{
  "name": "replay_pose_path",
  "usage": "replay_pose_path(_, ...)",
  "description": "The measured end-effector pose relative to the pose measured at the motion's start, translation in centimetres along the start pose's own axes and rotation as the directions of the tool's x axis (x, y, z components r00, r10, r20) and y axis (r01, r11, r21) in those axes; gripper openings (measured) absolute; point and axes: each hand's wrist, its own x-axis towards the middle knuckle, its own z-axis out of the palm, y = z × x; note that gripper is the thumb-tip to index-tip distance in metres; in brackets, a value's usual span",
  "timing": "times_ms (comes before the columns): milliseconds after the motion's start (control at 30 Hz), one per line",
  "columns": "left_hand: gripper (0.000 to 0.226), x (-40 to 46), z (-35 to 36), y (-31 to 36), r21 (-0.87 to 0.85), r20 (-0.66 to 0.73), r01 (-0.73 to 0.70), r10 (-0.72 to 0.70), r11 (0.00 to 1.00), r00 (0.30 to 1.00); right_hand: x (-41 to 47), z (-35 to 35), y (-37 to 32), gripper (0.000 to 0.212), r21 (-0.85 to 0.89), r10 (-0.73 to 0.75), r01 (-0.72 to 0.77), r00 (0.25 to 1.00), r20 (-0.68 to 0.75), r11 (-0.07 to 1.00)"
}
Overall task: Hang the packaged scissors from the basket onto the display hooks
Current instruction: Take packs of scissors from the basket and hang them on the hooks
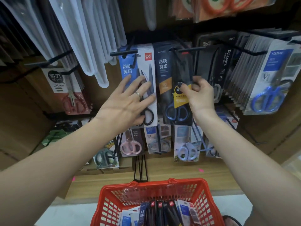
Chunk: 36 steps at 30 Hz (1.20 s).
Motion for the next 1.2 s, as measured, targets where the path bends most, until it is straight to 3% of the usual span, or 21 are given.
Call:
replay_pose_path(233,0.061,-0.1,0.2,-0.5,0.029,0.01,-0.011,0.01,1.0,1.0,1.8,1.0,1.4,0.026,-0.038,-0.034,0.032,0.998,-0.051,0.999)
replay_pose_path(433,0.063,0.2,0.2,0.2,0.025,0.011,0.02,-0.021,0.999,1.0,1.0,1.4,1.6,0.043,-0.254,-0.123,0.093,0.987,-0.104,0.963)
replay_pose_path(667,0.062,0.0,-0.1,1.2,0.012,0.009,0.063,-0.064,0.998,0.998,-1.9,-0.4,0.9,0.053,-0.534,-0.115,0.081,0.993,-0.029,0.841)
replay_pose_path(833,0.069,-1.1,-1.0,3.0,-0.001,-0.005,0.076,-0.076,0.997,0.997,-7.3,-1.5,-0.3,0.043,-0.536,-0.189,0.185,0.981,0.048,0.824)
replay_pose_path(933,0.063,-3.0,-1.5,4.7,-0.07,-0.04,0.086,-0.089,0.994,0.995,-10.8,-2.1,-0.6,0.021,-0.442,-0.143,0.166,0.986,0.085,0.882)
replay_pose_path(1000,0.051,-5.3,-1.6,6.7,-0.184,-0.108,0.075,-0.096,0.98,0.989,-13.2,-2.5,-0.2,0.023,-0.384,-0.067,0.116,0.988,0.14,0.916)
replay_pose_path(1100,0.024,-9.7,-1.0,10.4,-0.36,-0.205,0.037,-0.118,0.932,0.972,-16.5,-2.9,1.5,0.022,-0.435,0.073,0.05,0.962,0.261,0.899)
replay_pose_path(1200,0.014,-14.1,0.5,14.6,-0.506,-0.081,0.065,-0.123,0.86,0.989,-19.3,-2.8,4.3,0.024,-0.537,0.187,0.023,0.924,0.334,0.843)
